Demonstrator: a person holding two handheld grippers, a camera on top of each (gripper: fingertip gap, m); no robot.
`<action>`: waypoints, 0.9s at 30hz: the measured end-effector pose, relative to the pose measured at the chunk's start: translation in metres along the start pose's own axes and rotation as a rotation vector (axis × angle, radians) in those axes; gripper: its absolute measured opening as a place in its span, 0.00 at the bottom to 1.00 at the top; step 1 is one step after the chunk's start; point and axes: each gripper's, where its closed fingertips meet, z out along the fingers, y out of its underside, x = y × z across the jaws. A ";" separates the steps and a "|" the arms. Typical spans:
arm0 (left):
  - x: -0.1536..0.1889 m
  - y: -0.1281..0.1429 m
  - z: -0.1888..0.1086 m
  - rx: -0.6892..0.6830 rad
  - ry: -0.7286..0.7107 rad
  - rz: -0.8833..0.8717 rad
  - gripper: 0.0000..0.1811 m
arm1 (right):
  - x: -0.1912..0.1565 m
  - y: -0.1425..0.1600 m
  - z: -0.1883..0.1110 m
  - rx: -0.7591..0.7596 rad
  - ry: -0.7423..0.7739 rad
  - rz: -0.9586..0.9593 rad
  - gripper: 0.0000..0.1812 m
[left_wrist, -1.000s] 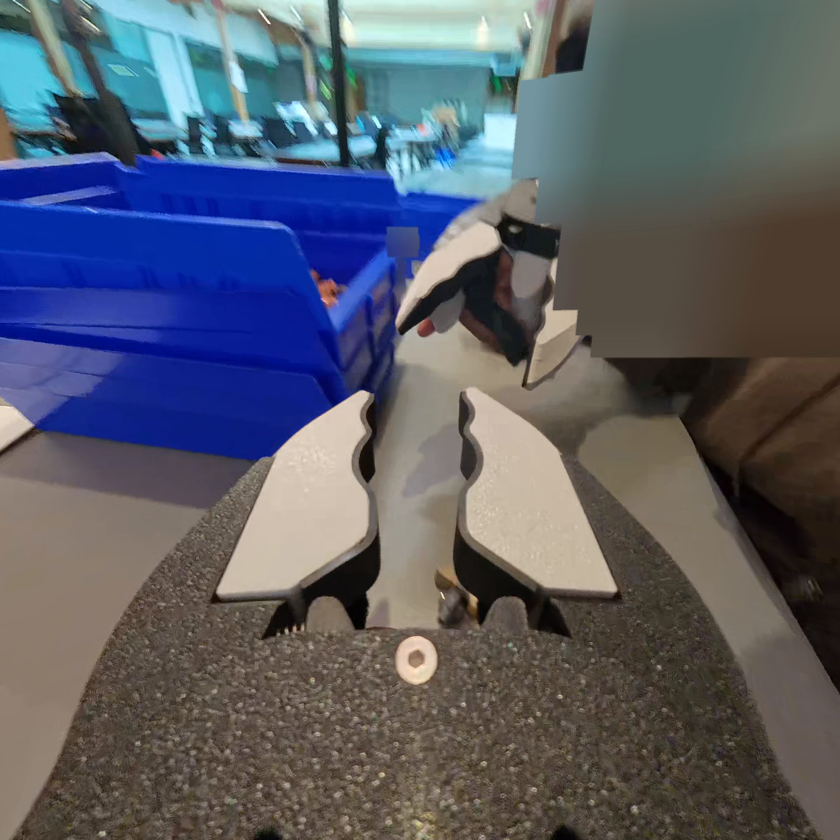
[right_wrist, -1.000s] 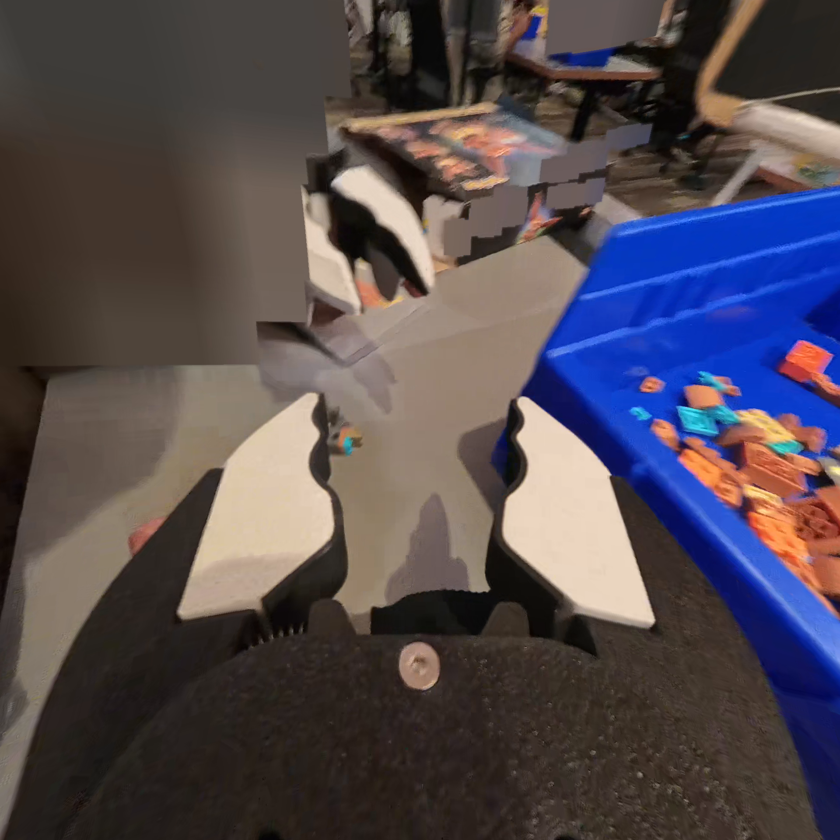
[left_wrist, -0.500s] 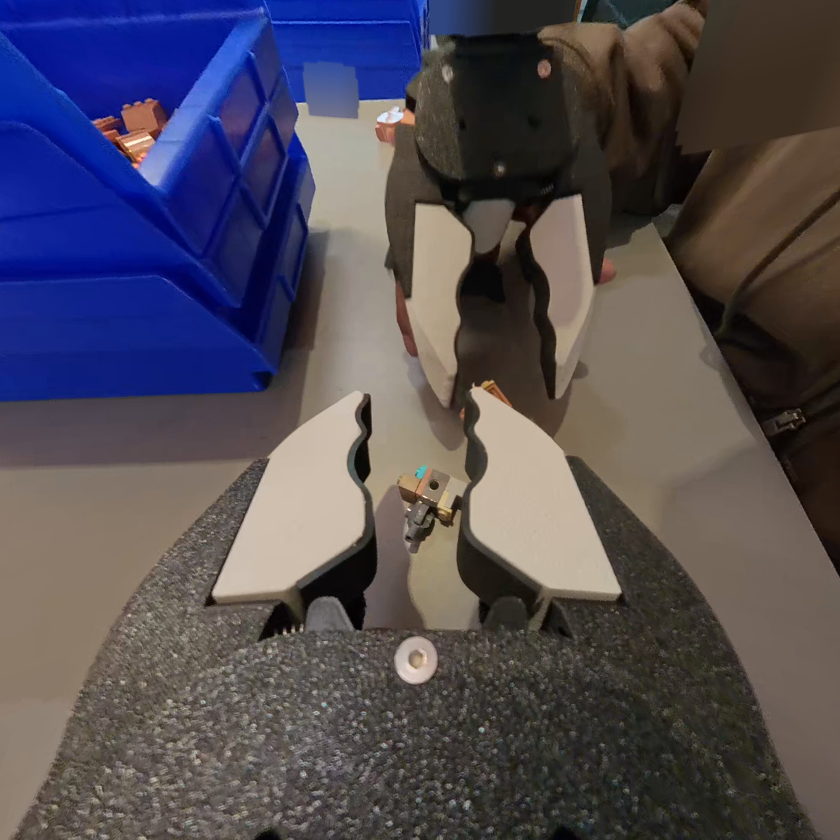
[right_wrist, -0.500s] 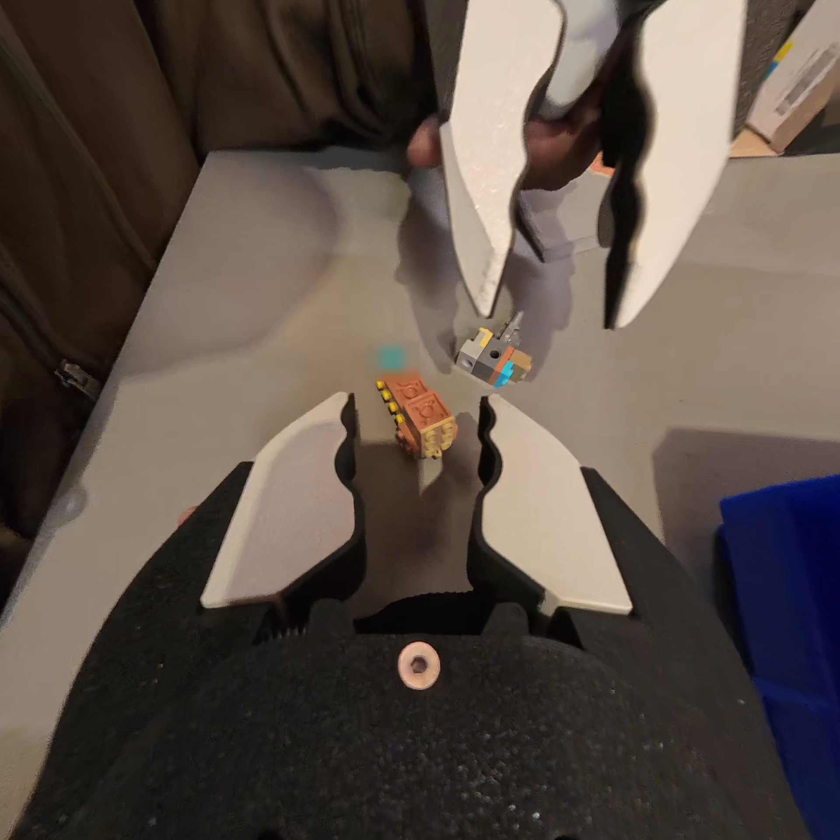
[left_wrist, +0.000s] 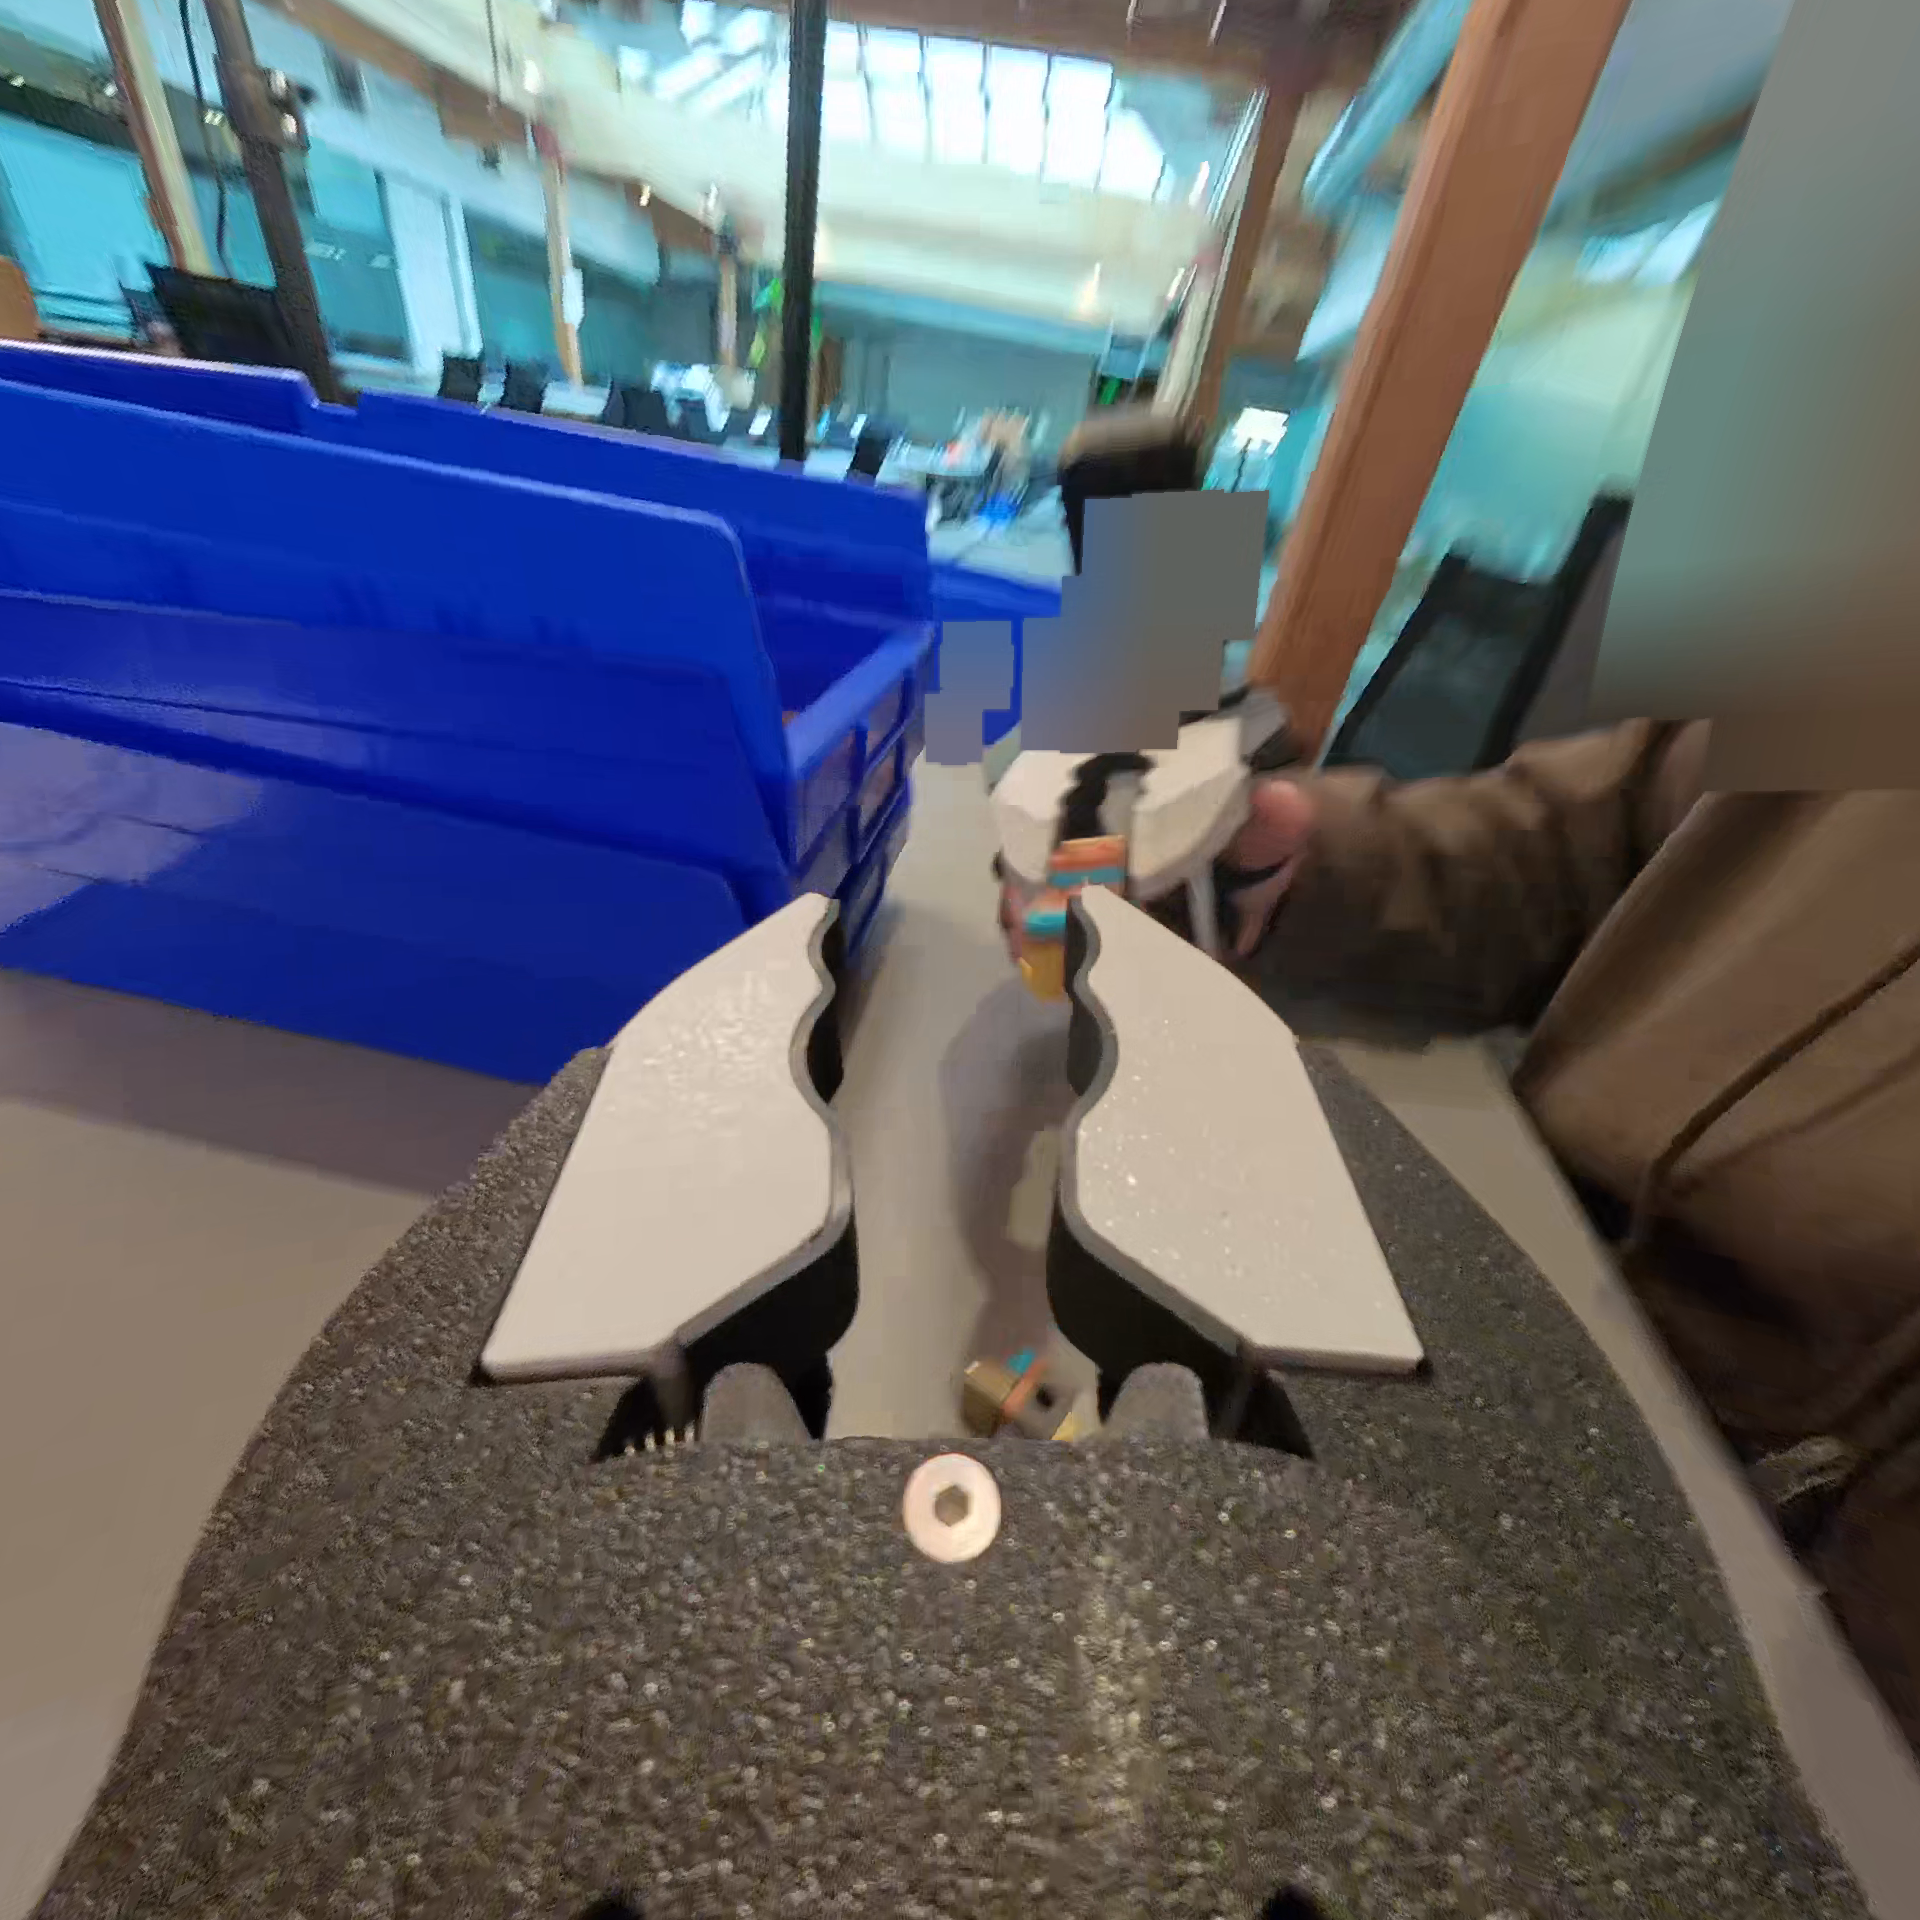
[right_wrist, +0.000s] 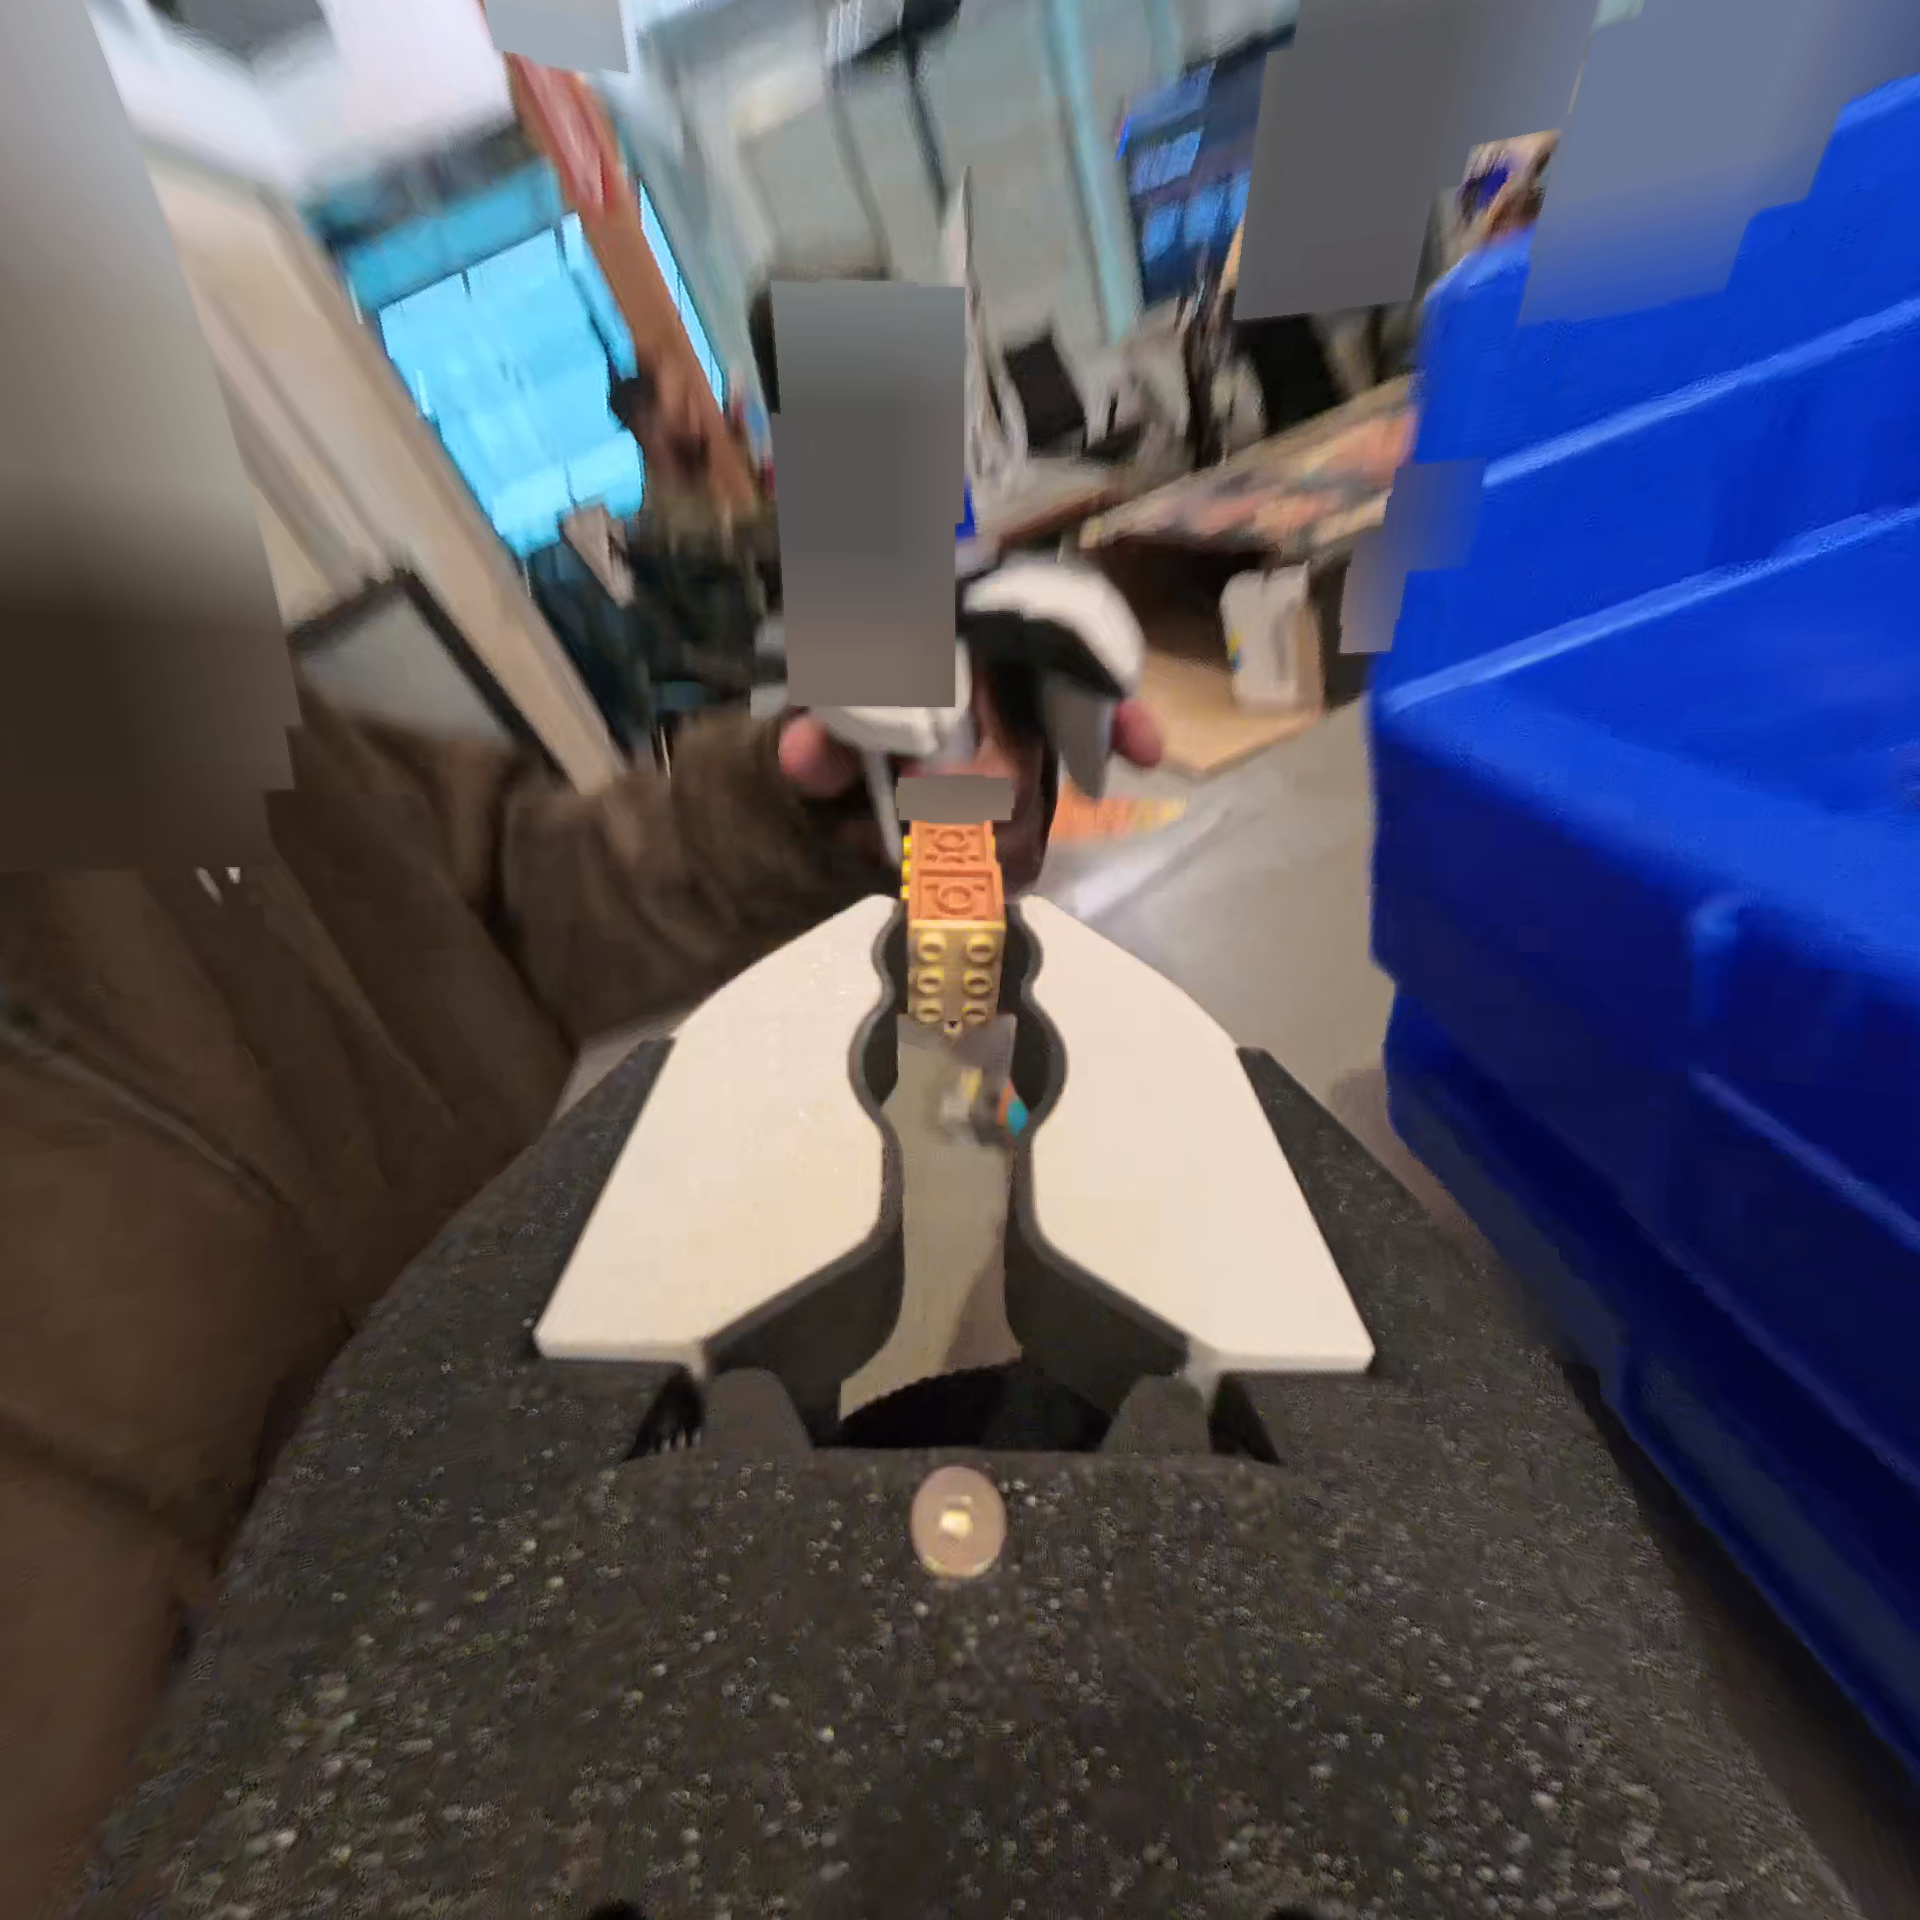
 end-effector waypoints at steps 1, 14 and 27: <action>0.004 -0.005 0.000 0.050 0.040 -0.053 0.23 | 0.003 -0.012 -0.004 0.089 0.009 0.039 0.10; 0.019 -0.010 0.023 0.180 -0.020 -0.007 0.14 | 0.004 -0.031 0.012 0.313 0.094 0.052 0.11; 0.017 -0.010 0.011 0.055 -0.031 0.166 0.11 | -0.002 -0.037 0.011 0.031 0.188 -0.451 0.37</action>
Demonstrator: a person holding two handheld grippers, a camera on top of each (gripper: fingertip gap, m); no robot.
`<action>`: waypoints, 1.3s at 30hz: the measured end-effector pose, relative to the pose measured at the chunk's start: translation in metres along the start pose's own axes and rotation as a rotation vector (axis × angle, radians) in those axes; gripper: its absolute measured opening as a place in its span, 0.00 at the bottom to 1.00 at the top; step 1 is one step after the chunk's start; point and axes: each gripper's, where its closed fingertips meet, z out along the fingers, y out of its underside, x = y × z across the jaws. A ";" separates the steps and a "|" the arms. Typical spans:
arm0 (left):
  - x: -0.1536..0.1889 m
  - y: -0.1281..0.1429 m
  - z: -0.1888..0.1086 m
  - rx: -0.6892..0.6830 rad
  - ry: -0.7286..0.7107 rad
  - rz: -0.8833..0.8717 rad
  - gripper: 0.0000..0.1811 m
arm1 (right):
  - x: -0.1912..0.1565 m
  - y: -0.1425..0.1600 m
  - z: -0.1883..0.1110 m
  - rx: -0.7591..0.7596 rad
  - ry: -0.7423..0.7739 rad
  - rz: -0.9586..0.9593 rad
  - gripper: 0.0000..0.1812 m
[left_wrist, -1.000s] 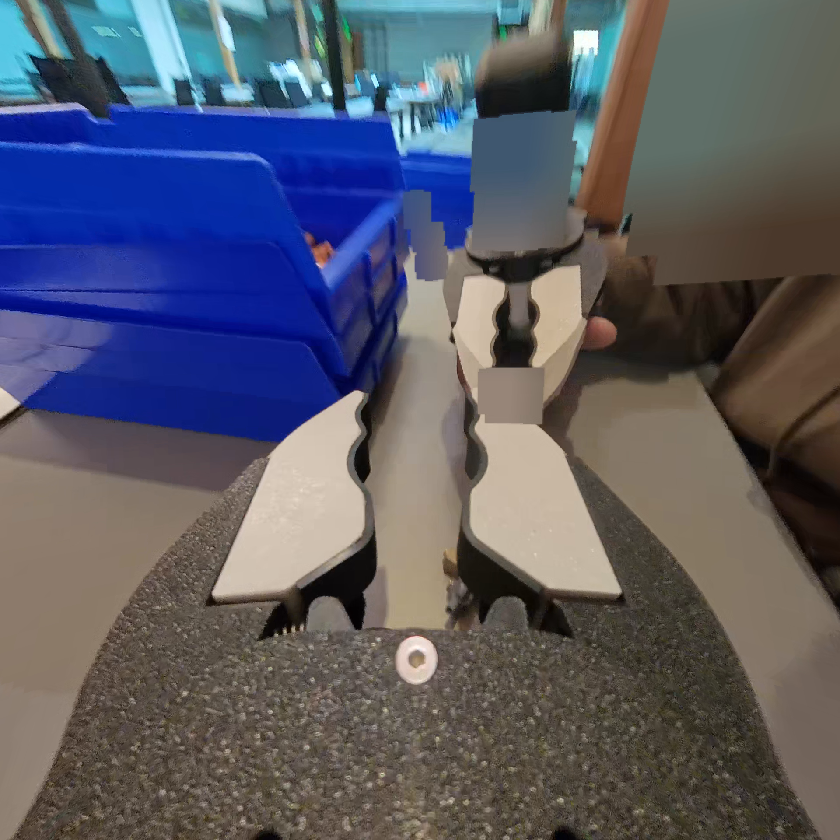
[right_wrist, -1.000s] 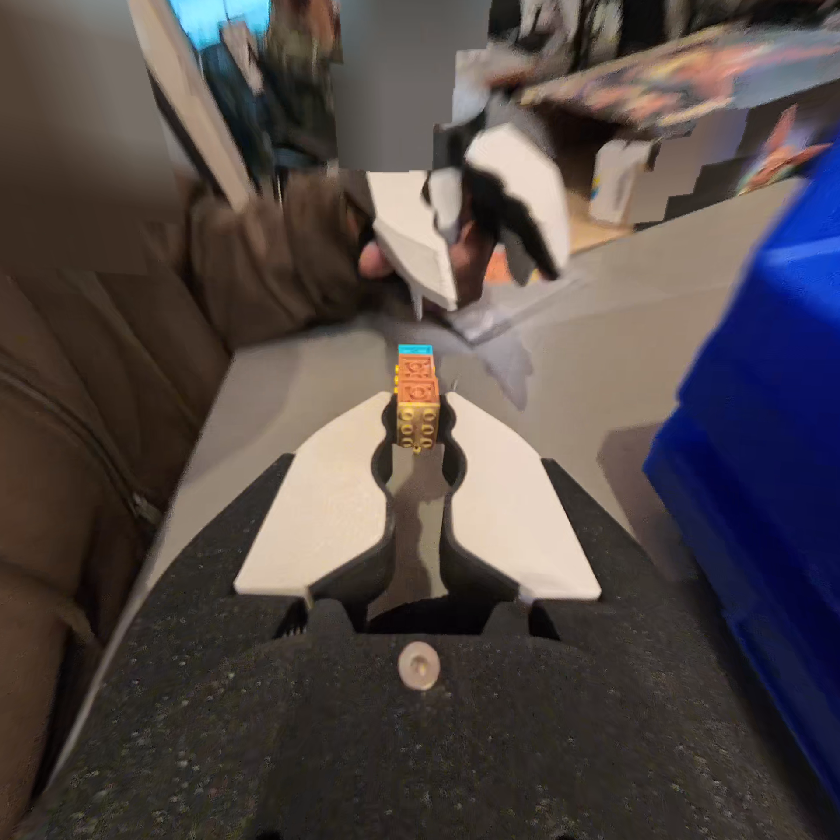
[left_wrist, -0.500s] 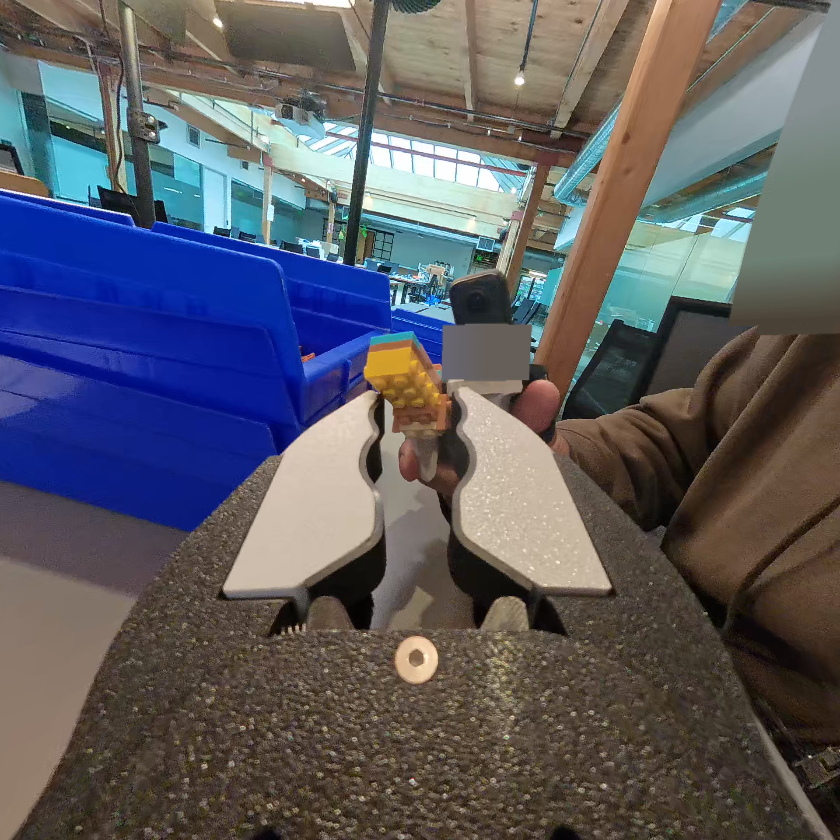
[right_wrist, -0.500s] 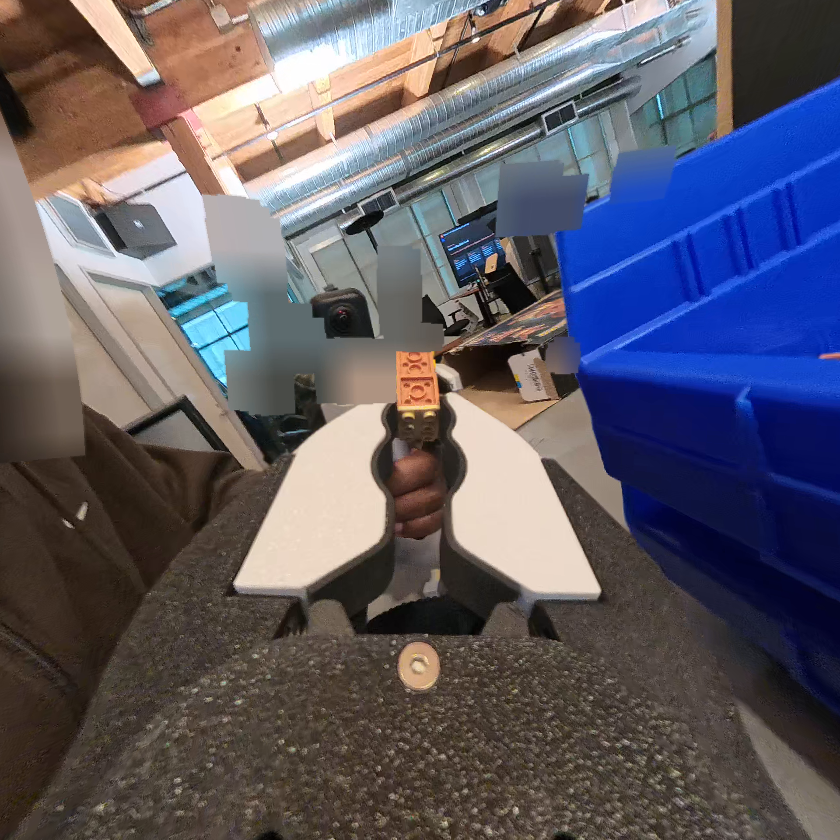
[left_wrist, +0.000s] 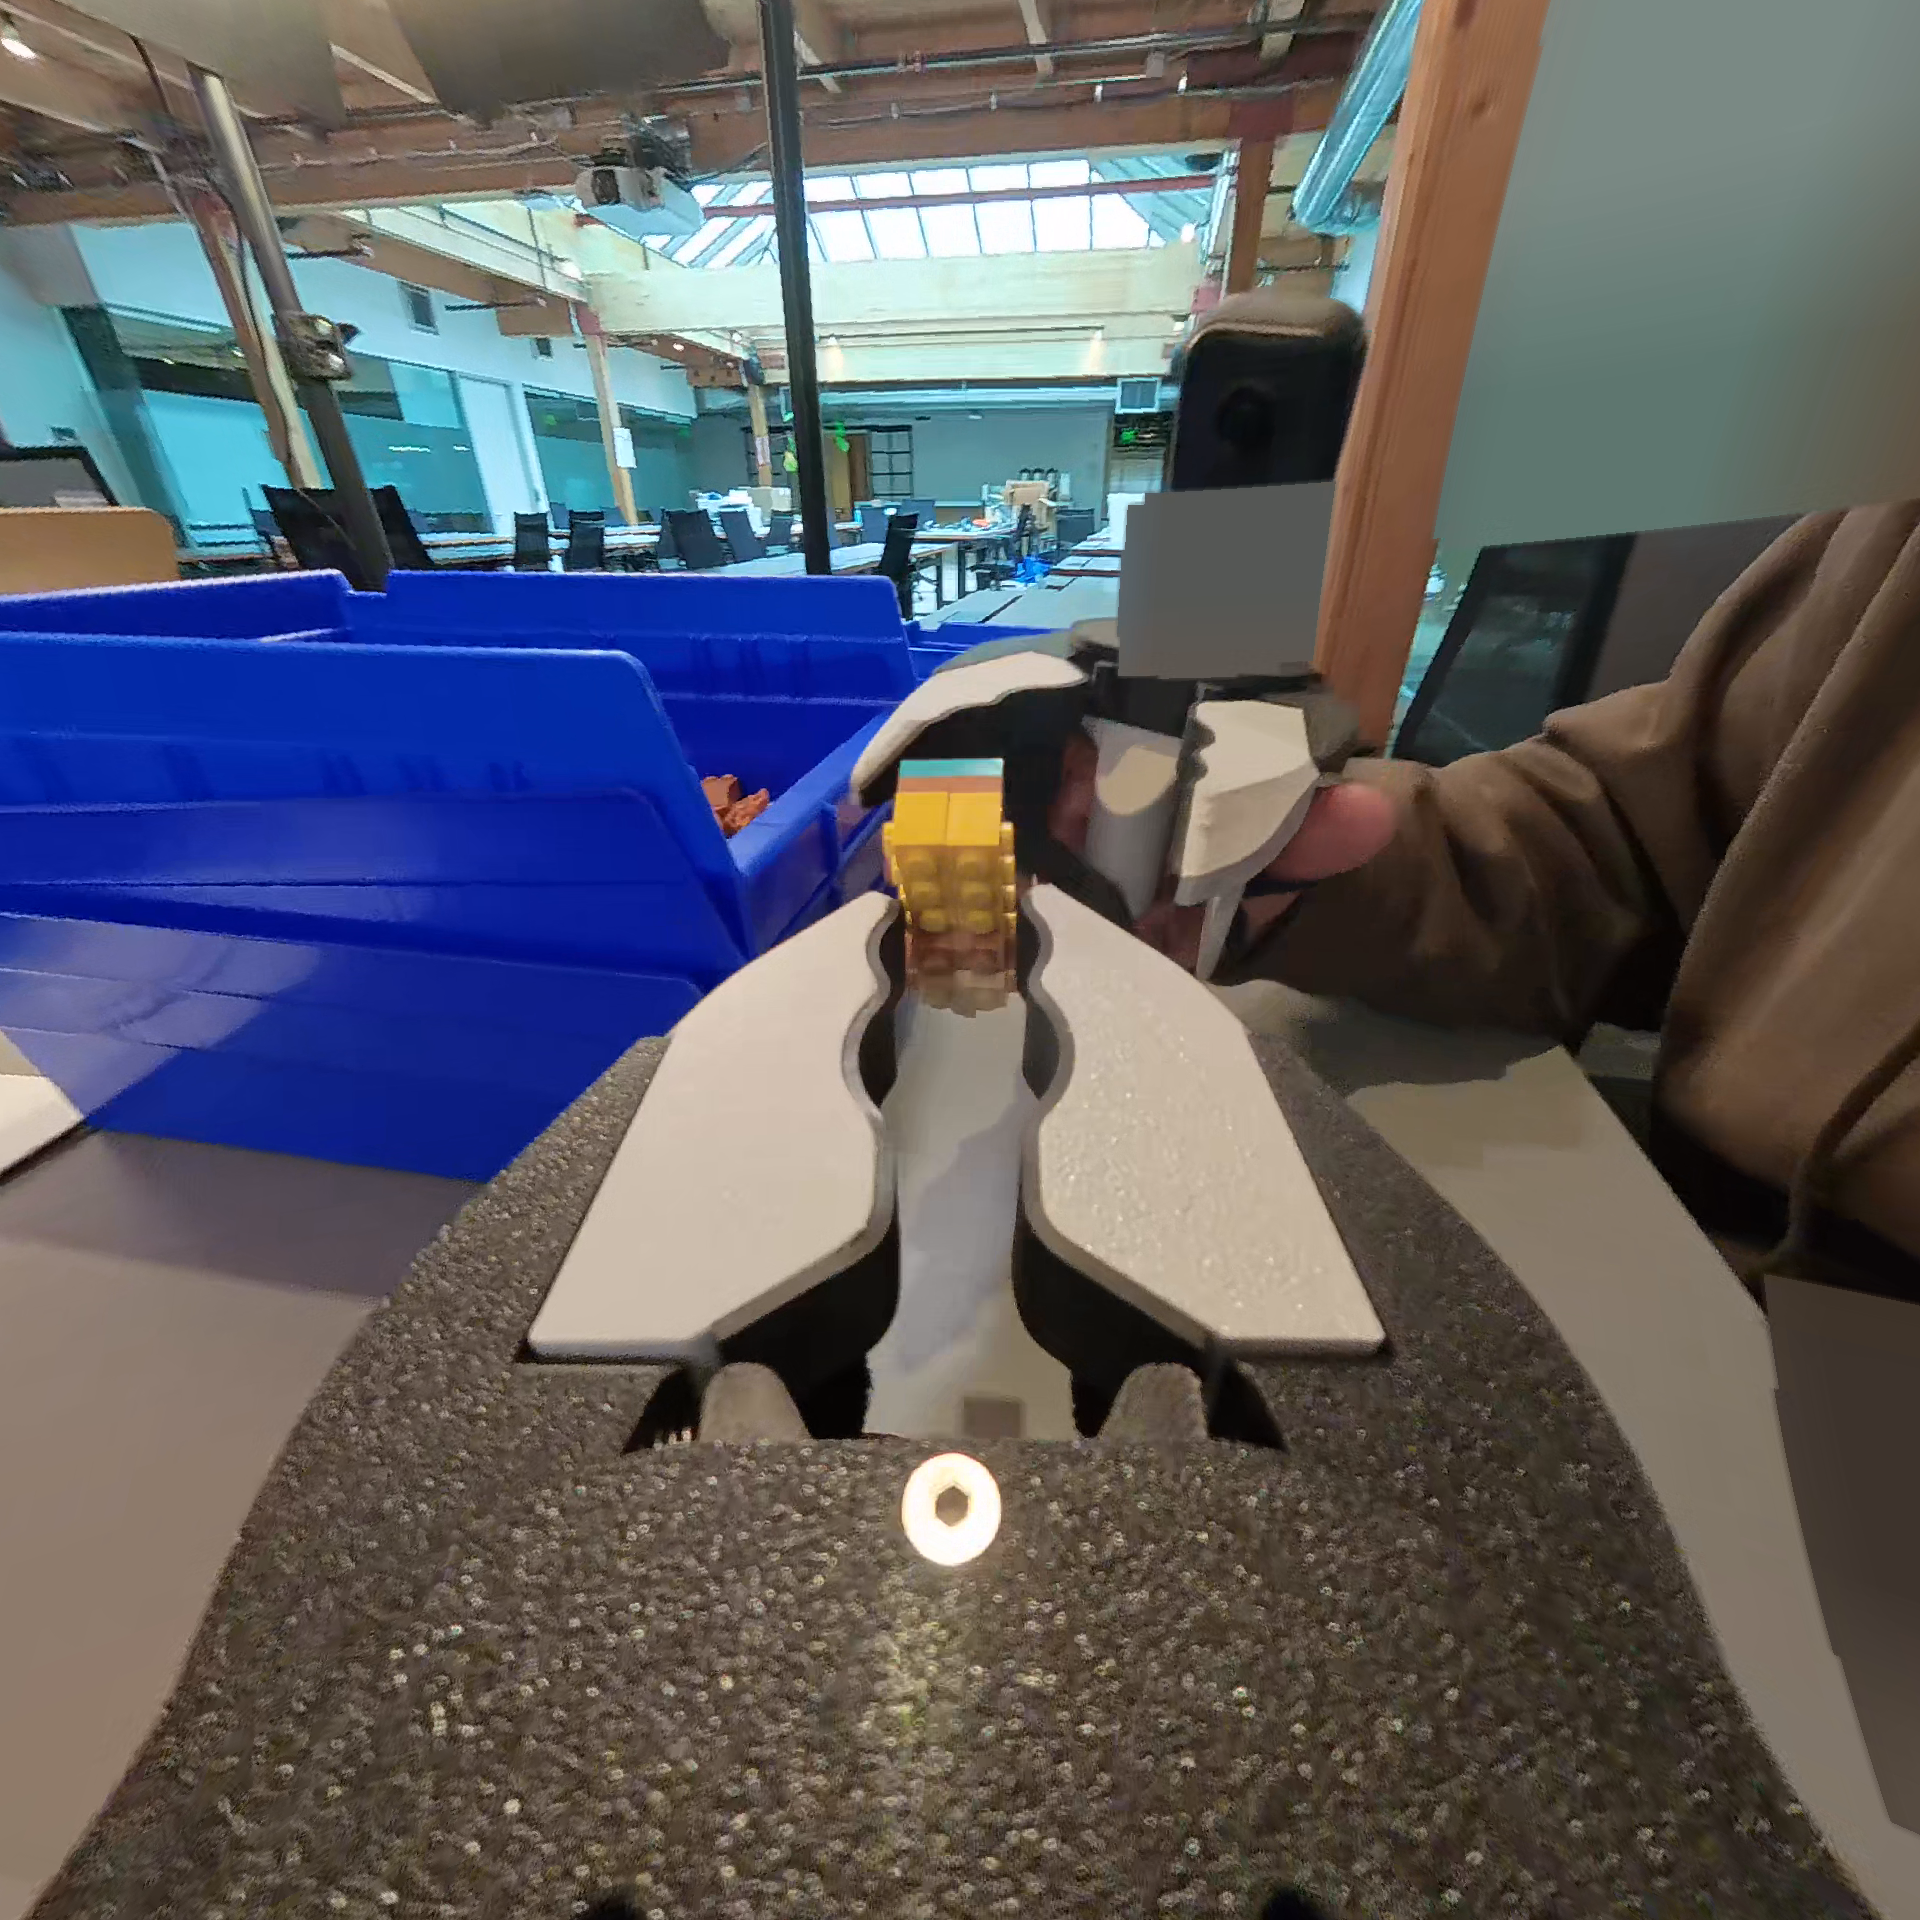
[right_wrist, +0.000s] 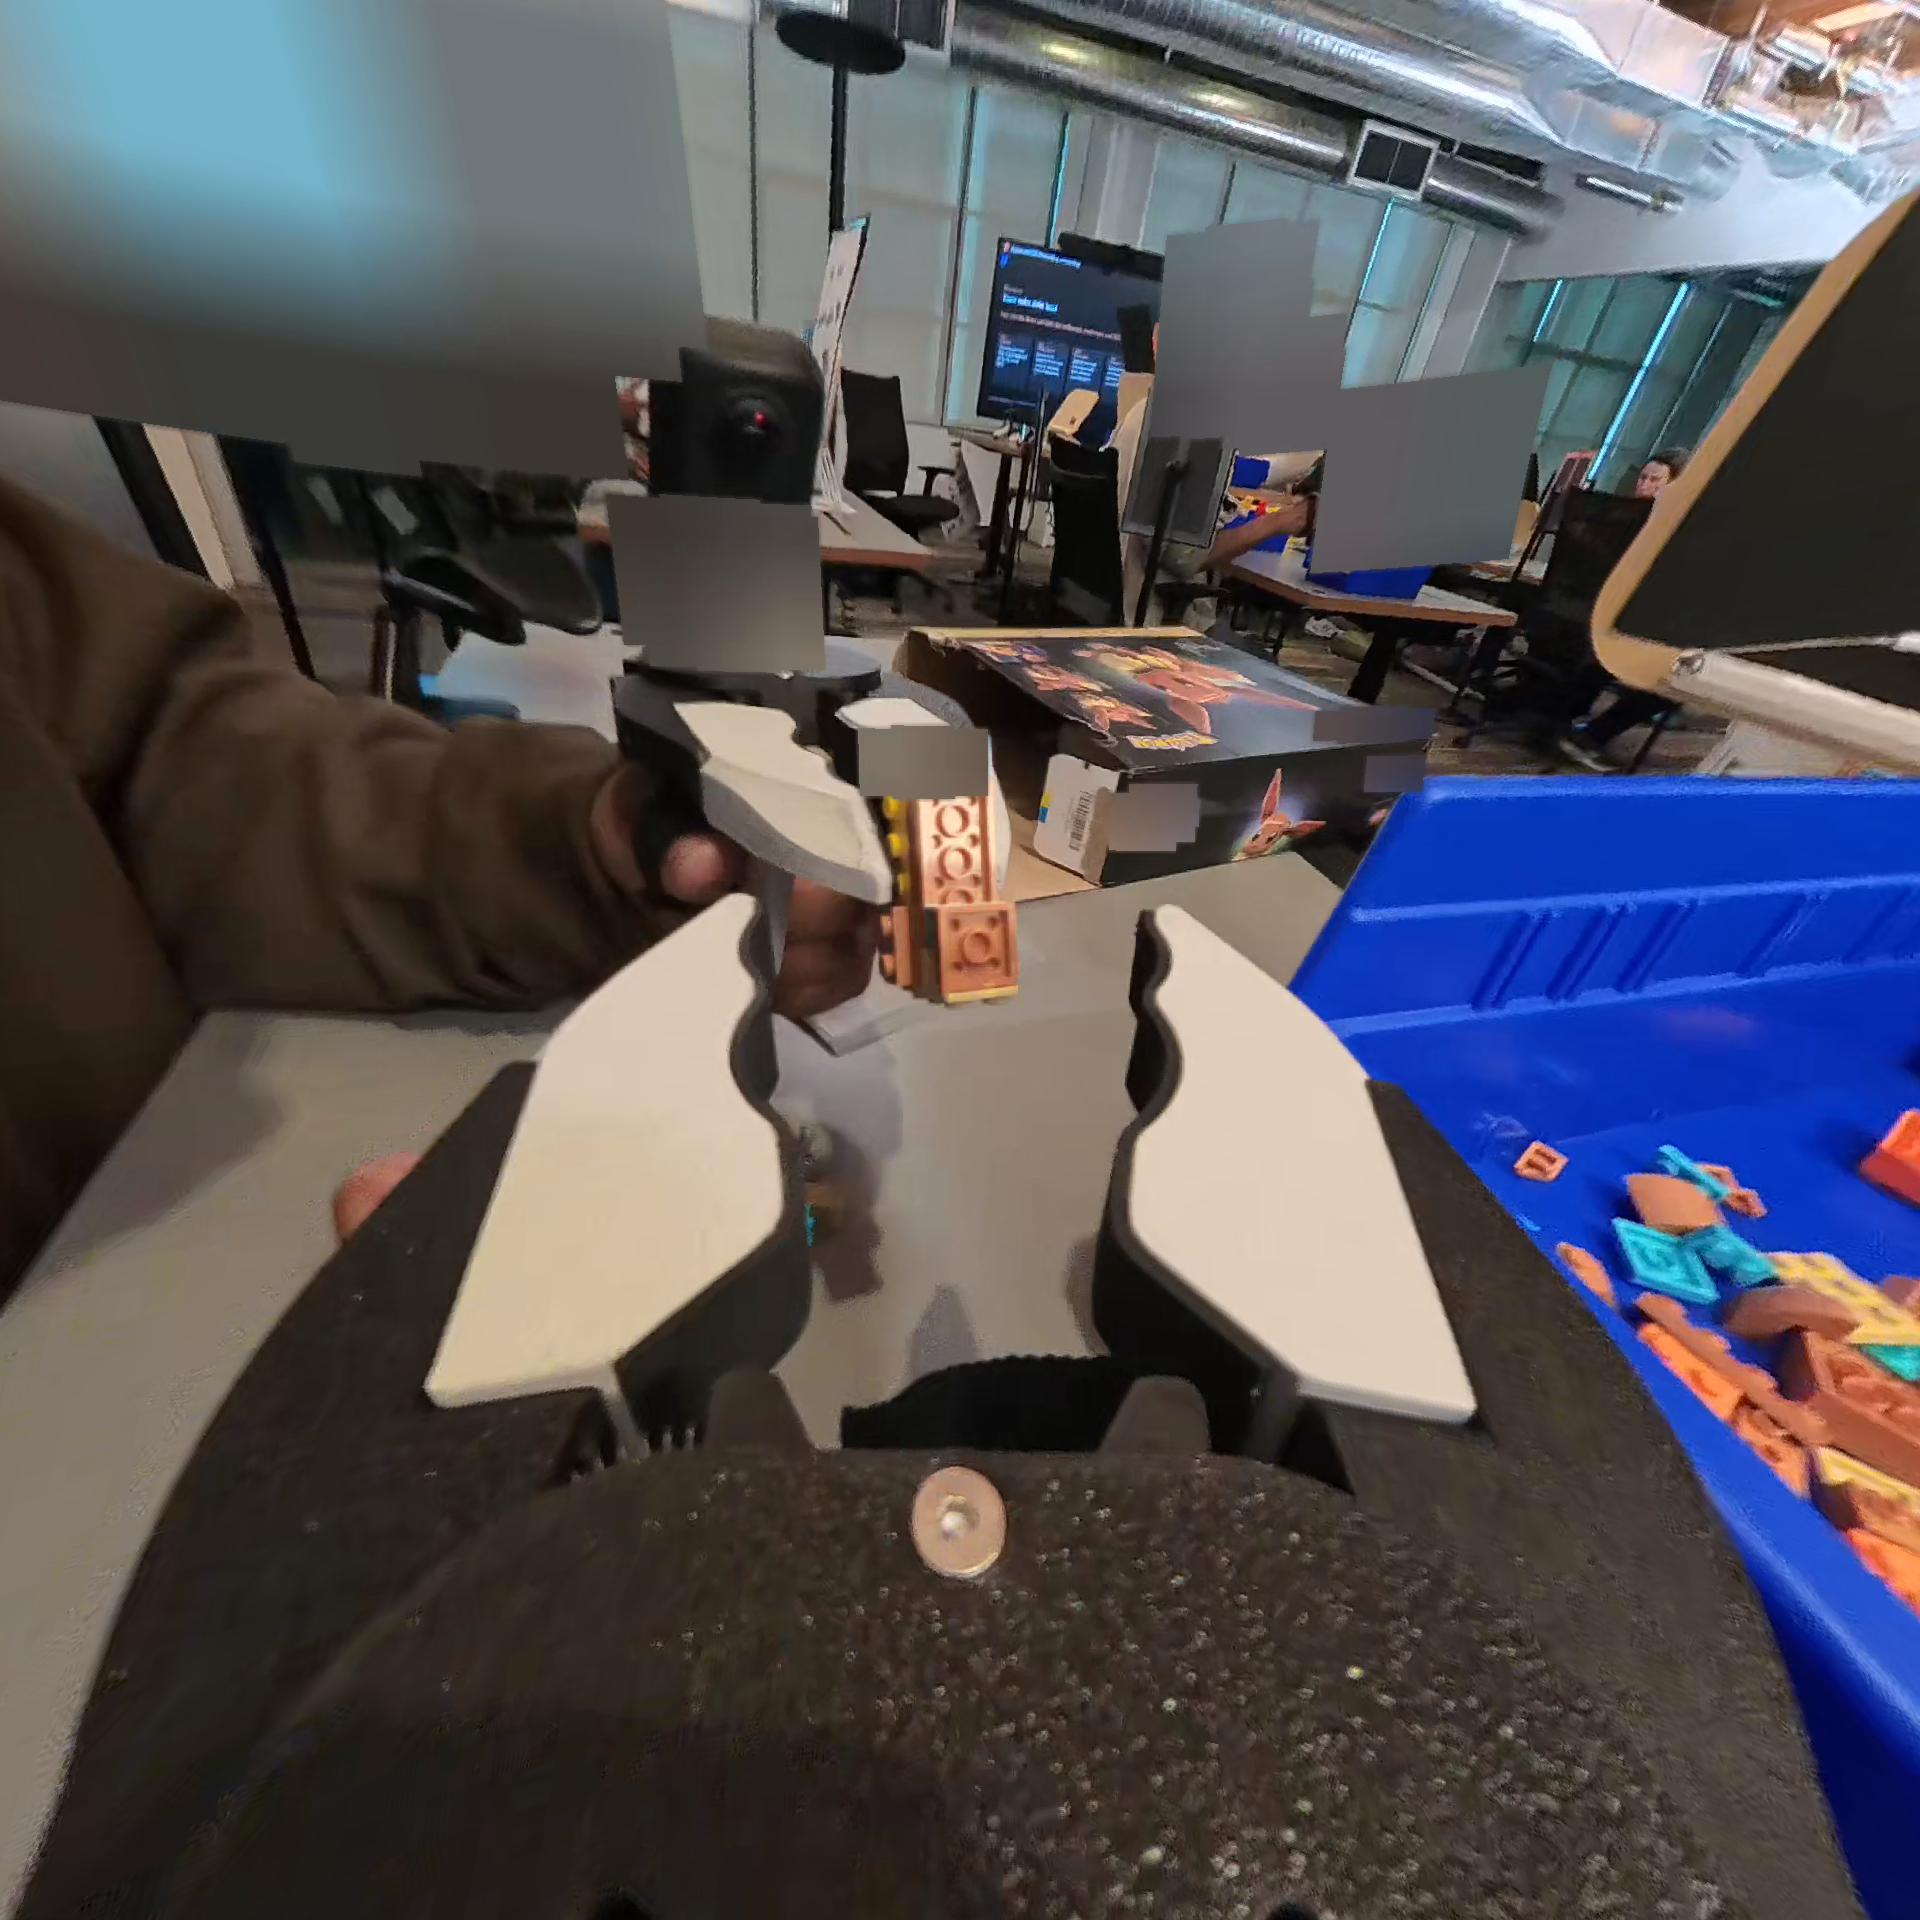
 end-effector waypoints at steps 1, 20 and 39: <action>-0.002 -0.001 -0.001 0.002 -0.008 0.011 0.11 | 0.002 -0.001 0.000 -0.005 0.011 -0.018 0.36; 0.039 -0.056 0.016 0.642 0.307 -0.428 0.11 | 0.045 -0.063 -0.049 0.929 0.028 0.689 0.17; 0.060 -0.079 0.009 0.722 0.286 -0.385 0.11 | 0.029 -0.093 -0.046 0.880 0.064 0.627 0.12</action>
